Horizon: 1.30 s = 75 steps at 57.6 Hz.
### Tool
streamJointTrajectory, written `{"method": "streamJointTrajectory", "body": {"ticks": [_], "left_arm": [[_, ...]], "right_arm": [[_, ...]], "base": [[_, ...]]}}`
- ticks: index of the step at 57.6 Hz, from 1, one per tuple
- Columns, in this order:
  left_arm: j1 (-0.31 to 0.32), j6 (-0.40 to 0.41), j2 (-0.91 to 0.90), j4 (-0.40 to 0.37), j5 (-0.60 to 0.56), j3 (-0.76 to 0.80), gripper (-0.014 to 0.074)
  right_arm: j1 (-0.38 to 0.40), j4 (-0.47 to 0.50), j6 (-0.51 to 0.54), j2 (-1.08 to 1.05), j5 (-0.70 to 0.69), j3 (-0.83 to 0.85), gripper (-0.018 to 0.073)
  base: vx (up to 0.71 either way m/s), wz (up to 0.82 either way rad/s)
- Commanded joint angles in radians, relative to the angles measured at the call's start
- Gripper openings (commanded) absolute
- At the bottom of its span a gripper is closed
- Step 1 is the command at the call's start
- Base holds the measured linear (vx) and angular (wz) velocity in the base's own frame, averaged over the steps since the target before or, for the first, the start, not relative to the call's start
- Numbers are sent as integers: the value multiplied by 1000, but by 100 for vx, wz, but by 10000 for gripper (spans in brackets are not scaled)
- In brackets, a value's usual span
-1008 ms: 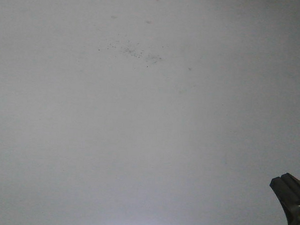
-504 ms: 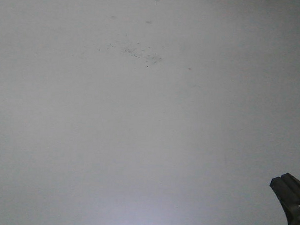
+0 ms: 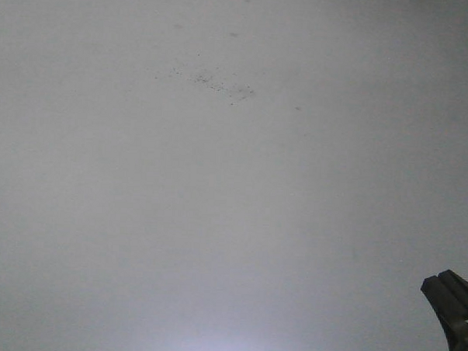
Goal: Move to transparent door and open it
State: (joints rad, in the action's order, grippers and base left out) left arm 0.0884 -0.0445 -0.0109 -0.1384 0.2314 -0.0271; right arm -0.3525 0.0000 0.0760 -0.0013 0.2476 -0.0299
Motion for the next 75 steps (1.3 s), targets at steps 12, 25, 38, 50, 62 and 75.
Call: {"method": "streamJointTrajectory", "body": {"ticks": [12,25,38,50,62,75], "left_arm": [[0,2,-13,-11,-80,-23,0],[0,2,-13,-11,-80,-23,0],[0,2,-13,-11,-80,-23,0],[0,2,-13,-11,-80,-23,0],[0,2,-13,-11,-80,-23,0],[0,2,-13,-11,-80,-23,0]], "right_arm": [[1,0,3,16,-77,-14,0],[1,0,3,16,-77,-14,0],[1,0,3,16,-77,-14,0],[1,0,3,16,-77,-14,0],[1,0,3,16,-77,-14,0],[1,0,3,16,-77,-14,0]], "base": [[6,8],[10,12],[9,5],[8,-10],[9,-9],[11,1]]}}
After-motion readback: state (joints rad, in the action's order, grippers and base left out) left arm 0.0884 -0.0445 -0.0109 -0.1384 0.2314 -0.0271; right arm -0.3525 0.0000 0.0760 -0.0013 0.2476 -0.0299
